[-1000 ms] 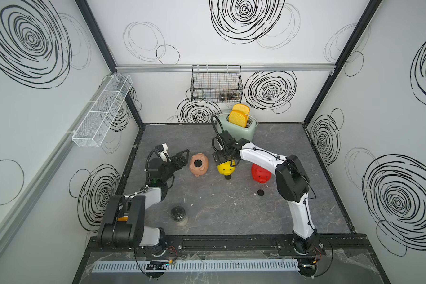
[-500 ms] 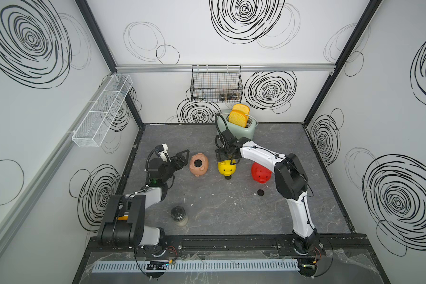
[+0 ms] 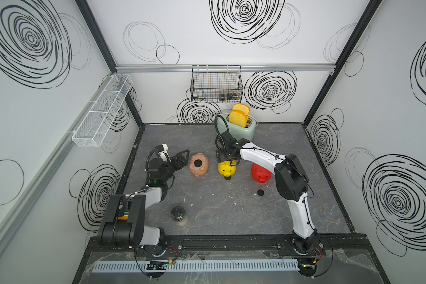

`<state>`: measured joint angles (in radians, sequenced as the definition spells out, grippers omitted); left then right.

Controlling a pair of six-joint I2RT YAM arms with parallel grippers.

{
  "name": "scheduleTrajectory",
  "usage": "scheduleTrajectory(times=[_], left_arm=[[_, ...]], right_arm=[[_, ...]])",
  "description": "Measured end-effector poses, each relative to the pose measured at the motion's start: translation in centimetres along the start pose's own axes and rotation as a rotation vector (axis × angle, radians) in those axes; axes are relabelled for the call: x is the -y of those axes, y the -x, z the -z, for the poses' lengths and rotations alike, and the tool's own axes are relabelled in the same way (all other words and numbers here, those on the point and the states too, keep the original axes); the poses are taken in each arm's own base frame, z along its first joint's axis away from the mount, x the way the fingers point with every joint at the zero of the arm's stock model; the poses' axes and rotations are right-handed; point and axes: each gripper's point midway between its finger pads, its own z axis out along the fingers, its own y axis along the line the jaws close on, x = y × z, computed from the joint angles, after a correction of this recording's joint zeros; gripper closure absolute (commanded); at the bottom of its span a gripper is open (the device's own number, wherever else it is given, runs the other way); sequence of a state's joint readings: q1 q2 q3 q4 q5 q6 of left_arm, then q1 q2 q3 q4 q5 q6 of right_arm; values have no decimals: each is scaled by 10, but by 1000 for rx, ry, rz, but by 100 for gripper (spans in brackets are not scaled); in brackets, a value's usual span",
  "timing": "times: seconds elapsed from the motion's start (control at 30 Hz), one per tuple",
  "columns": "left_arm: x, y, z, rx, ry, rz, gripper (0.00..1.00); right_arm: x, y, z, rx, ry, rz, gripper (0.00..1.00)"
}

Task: Close piggy banks
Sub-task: Move the piggy bank to the center of the board.

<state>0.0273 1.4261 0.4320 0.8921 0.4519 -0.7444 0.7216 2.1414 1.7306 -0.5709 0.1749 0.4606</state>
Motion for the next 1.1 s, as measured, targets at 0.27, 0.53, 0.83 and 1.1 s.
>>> scheduleTrajectory(times=[0.27, 0.53, 0.83, 1.1], left_arm=[[0, 0, 0, 0, 0, 0, 4], [0, 0, 0, 0, 0, 0, 4], [0, 0, 0, -1, 0, 0, 4], [0, 0, 0, 0, 0, 0, 4]], right_arm=[[-17, -27, 11, -28, 25, 15, 16], [-22, -41, 19, -35, 40, 10, 16], [-30, -57, 26, -49, 55, 32, 17], [-39, -71, 32, -65, 85, 68, 18]])
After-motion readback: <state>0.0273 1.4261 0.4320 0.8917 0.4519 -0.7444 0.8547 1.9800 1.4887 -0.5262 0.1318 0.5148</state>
